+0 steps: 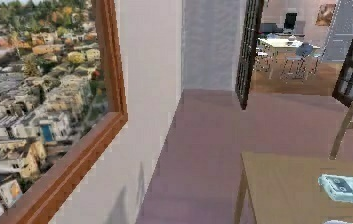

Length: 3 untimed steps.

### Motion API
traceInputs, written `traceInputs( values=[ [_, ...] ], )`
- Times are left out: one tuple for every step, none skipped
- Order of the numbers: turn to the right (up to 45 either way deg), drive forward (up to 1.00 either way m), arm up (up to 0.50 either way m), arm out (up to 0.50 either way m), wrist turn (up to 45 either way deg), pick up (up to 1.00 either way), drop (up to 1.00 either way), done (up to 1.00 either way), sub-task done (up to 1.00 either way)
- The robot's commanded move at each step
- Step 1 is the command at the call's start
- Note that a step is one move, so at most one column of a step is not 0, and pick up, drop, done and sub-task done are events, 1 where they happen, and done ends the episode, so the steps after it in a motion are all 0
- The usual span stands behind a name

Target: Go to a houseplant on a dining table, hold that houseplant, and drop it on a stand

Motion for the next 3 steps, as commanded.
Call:
traceInputs(
  values=[
    [6.0, 0.0, 0.0, 0.0, 0.0, 0.0, 0.0, 0.0, 0.0],
    [3.0, 0.0, 0.0, 0.0, 0.0, 0.0, 0.0, 0.0, 0.0],
    [-42.0, 0.0, 0.0, 0.0, 0.0, 0.0, 0.0, 0.0, 0.0]
  ],
)
